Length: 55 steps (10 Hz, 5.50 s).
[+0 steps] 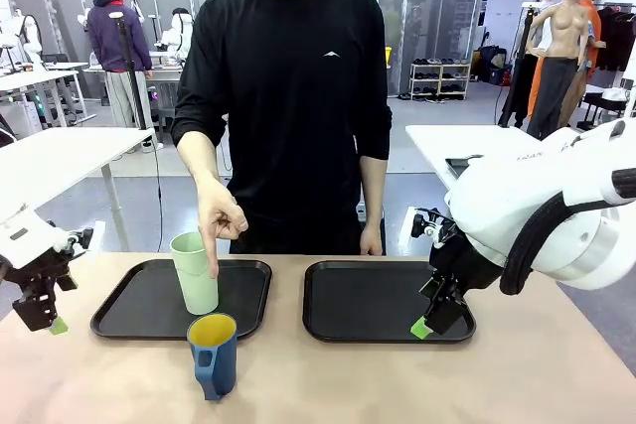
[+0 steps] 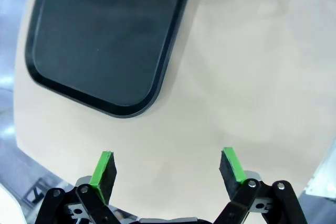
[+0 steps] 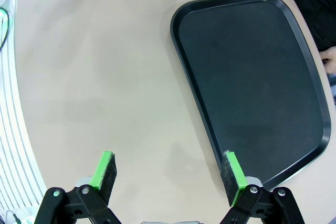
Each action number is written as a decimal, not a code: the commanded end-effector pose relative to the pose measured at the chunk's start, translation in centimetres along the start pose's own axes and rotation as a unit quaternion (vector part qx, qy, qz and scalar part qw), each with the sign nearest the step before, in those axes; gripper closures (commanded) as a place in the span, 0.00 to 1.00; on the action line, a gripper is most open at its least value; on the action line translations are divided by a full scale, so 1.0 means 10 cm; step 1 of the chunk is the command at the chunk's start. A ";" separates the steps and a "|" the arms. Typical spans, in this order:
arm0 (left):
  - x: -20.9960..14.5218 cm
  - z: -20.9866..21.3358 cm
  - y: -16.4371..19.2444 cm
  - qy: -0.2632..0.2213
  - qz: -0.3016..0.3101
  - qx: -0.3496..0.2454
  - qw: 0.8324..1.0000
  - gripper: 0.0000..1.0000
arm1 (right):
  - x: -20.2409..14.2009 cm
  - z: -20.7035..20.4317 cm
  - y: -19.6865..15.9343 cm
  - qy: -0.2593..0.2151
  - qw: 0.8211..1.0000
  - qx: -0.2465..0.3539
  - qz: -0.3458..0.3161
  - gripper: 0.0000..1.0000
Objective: Sort and store the cups by type.
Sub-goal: Pick up the Handle plastic cup and place it into the empty Flat Tray.
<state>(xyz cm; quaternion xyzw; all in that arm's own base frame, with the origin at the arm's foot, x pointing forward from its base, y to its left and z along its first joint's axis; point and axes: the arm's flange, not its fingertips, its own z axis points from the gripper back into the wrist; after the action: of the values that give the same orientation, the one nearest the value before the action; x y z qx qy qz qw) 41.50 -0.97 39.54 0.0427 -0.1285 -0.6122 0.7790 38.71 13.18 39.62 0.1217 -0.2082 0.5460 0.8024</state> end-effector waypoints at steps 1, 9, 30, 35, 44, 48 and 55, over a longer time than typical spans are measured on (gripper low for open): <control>-0.09 -0.09 -0.22 -0.008 -0.032 -0.021 0.999 0.00 | 0.01 -0.02 0.02 0.005 1.000 -0.007 -0.009 0.00; 0.01 -0.04 -0.03 0.002 -0.034 -0.011 0.999 0.00 | 0.01 -0.02 0.02 0.005 1.000 -0.007 -0.009 0.00; 0.80 -1.02 -0.75 -0.314 -0.155 -0.082 0.933 0.00 | 0.01 -0.02 0.02 0.005 1.000 -0.007 -0.009 0.00; 0.59 -1.03 -0.73 -0.423 -0.128 -0.101 0.891 0.00 | 0.01 -0.02 0.02 0.005 1.000 -0.007 -0.009 0.00; 0.20 -1.19 -0.65 -0.592 -0.058 -0.126 0.794 0.00 | 0.01 -0.02 0.02 0.005 1.000 -0.007 -0.009 0.00; 0.17 -1.21 -0.64 -0.609 -0.048 -0.136 0.780 0.00 | 0.01 -0.02 0.02 0.005 1.000 -0.007 -0.009 0.00; 0.23 -1.14 -0.47 -0.586 -0.039 -0.146 0.796 0.00 | 0.01 -0.02 0.02 0.005 1.000 -0.007 -0.009 0.00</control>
<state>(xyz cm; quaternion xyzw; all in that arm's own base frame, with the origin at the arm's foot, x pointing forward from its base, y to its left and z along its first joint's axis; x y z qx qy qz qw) 39.37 -5.49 28.71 -0.4421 -0.4635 -0.5592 0.5263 38.70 13.22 39.61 0.1221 -0.2081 0.5463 0.8021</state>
